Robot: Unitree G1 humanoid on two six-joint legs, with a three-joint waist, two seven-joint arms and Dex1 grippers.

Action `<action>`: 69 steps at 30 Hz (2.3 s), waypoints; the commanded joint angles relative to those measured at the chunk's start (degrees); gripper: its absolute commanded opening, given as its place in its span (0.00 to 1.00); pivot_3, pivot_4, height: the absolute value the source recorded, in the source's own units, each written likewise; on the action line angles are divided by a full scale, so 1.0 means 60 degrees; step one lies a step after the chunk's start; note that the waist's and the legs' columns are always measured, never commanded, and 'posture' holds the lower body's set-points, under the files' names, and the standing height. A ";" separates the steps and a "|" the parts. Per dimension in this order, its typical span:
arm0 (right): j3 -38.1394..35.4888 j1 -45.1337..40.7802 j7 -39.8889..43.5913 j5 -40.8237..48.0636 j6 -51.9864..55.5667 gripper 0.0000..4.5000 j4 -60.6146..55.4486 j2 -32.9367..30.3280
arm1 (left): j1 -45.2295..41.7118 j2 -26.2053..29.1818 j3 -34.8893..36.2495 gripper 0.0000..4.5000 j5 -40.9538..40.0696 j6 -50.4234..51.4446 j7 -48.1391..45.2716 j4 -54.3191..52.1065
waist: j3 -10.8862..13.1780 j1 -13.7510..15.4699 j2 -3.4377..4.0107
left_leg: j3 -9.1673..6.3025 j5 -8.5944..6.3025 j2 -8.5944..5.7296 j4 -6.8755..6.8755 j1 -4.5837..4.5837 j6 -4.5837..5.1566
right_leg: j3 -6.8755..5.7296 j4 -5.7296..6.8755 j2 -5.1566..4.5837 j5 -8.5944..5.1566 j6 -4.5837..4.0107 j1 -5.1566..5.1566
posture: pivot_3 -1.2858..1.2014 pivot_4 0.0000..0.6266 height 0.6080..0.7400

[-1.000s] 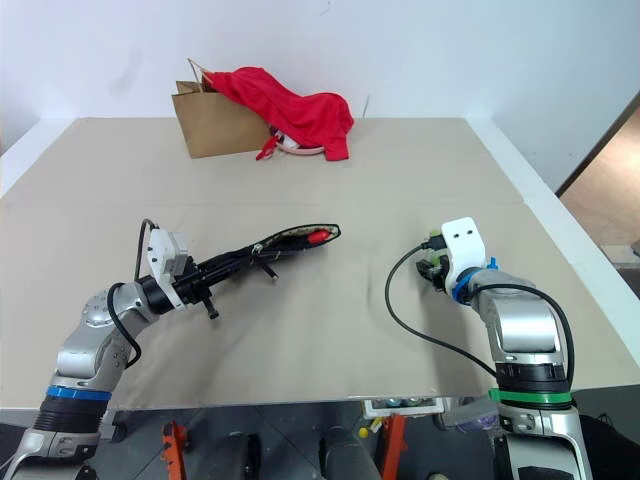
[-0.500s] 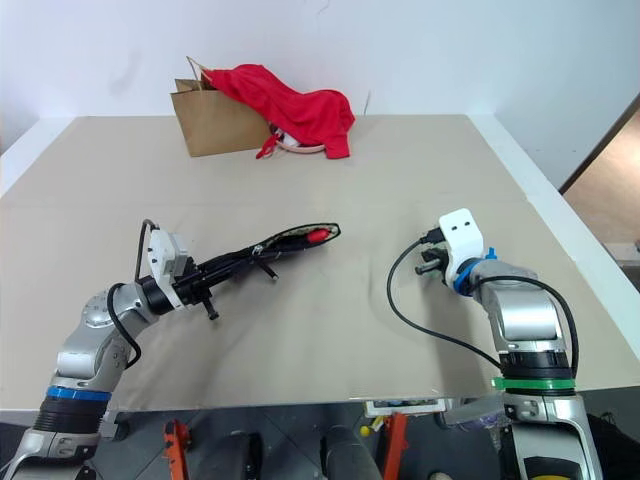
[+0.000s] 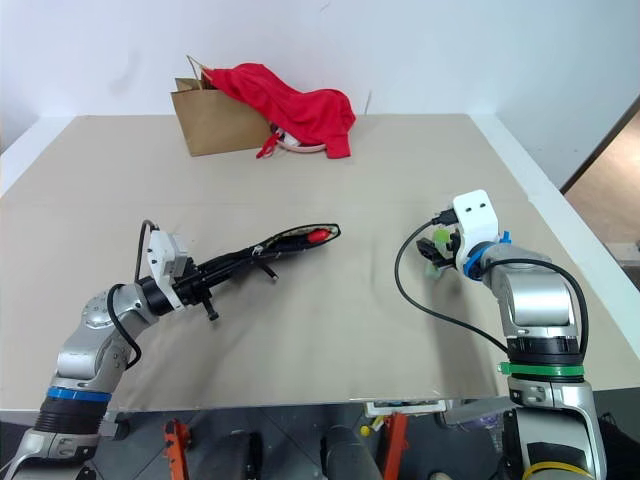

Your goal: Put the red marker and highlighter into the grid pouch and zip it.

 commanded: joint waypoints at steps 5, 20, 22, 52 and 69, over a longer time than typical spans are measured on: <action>-0.0835 0.0008 -0.1186 0.0252 0.0762 0.93 0.0076 0.0959 | 0.0050 -0.0049 0.0110 0.00 -0.0038 -0.0307 -0.0002 -0.0132 | 0.0000 0.0001 0.0000 | -0.0004 0.0000 0.0000 0.0000 -0.0002 0.0000 | -0.0002 0.0000 0.0001 0.0000 0.0000 0.0000 | 0.52 0.24 1.00; -0.1029 0.0322 -0.1947 0.0359 0.0150 0.60 0.0715 0.1592 | 0.0057 -0.0032 0.0146 0.00 -0.0044 -0.0380 -0.0006 -0.0054 | -0.0002 -0.0001 -0.0002 | -0.0001 0.0004 -0.0006 0.0012 0.0005 0.0000 | -0.0001 -0.0003 -0.0006 0.0008 0.0018 0.0013 | 0.52 0.24 1.00; -0.1001 0.0363 -0.1884 0.0435 0.0154 0.52 0.0561 0.1601 | 0.0055 -0.0022 0.0150 0.00 -0.0049 -0.0387 -0.0022 -0.0045 | -0.0002 -0.0001 -0.0002 | -0.0001 0.0004 -0.0006 0.0012 0.0005 0.0000 | -0.0001 -0.0003 -0.0007 0.0008 0.0018 0.0013 | 0.52 0.24 1.00; 0.2636 -0.1113 0.6025 -0.0603 -0.9507 0.24 -0.0775 -0.1677 | -0.0184 -0.0013 0.0030 0.00 0.0129 -0.0654 -0.0429 0.0410 | 0.0028 0.0015 0.0044 | -0.0005 0.0001 -0.0001 0.0006 -0.0039 0.0001 | -0.0013 -0.0009 -0.0005 0.0004 0.0004 -0.0031 | 0.52 0.24 1.00; 0.3579 -0.1920 0.6044 -0.2104 -1.1800 0.24 0.1520 -0.0882 | -0.0381 -0.0093 -0.0027 0.00 0.0159 -0.0698 -0.0530 0.0506 | 0.0029 0.0034 0.0043 | -0.0005 0.0001 -0.0005 0.0006 -0.0041 -0.0001 | -0.0015 -0.0007 -0.0010 0.0031 -0.0044 -0.0030 | 0.52 0.24 1.00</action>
